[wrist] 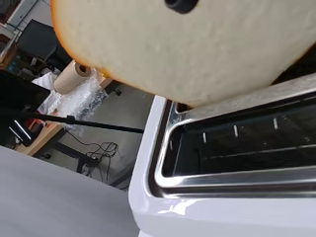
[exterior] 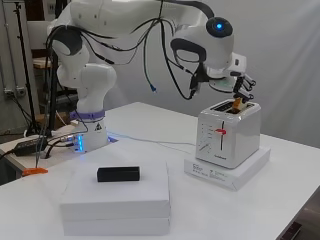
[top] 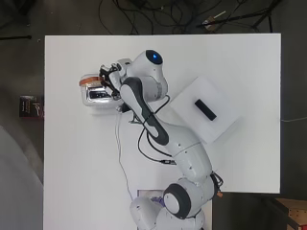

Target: Teleoperate dual arm-hand system to toast a bread

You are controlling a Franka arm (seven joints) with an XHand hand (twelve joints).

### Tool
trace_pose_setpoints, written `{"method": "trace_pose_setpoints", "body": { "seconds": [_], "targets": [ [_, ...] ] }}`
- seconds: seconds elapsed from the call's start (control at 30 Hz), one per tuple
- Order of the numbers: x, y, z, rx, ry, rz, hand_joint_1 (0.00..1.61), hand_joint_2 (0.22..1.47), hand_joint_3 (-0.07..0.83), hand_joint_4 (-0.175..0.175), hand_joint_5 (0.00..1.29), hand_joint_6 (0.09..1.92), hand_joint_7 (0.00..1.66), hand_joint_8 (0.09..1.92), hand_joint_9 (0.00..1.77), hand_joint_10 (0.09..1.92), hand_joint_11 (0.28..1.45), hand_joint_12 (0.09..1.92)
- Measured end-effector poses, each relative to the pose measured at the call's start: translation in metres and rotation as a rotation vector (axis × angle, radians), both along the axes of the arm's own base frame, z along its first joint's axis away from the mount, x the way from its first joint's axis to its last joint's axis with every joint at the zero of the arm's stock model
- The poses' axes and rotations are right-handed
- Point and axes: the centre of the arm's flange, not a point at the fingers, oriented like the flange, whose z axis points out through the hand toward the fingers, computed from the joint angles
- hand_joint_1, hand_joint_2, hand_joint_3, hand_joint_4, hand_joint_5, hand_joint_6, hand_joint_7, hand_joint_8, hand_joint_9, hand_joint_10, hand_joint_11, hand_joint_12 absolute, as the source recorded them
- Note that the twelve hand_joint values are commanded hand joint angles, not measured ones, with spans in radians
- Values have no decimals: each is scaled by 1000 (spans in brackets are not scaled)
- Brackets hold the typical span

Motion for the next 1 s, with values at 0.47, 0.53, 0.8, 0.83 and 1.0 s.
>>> {"method": "trace_pose_setpoints", "body": {
  "seconds": [0.47, 0.53, 0.8, 0.83, 1.0],
  "targets": [
    [-9, -14, 19, -349, -145, -22, 53, 1011, 11, 31, 286, 87, 234, 87, 286, 87, 366, 87],
    [-7, -55, 7, -437, -139, -103, 53, 1031, 15, 16, 258, 87, 229, 87, 282, 87, 363, 87],
    [-17, -146, -9, -569, -149, -205, 40, 1053, 9, -35, 240, 87, 235, 87, 291, 87, 369, 87],
    [-17, -146, -13, -574, -143, -200, 33, 1050, 7, -41, 235, 87, 235, 87, 296, 87, 373, 87],
    [-21, -154, -55, -548, -112, -199, 72, 984, -5, -61, 184, 87, 280, 87, 467, 87, 463, 87]
  ]
}}
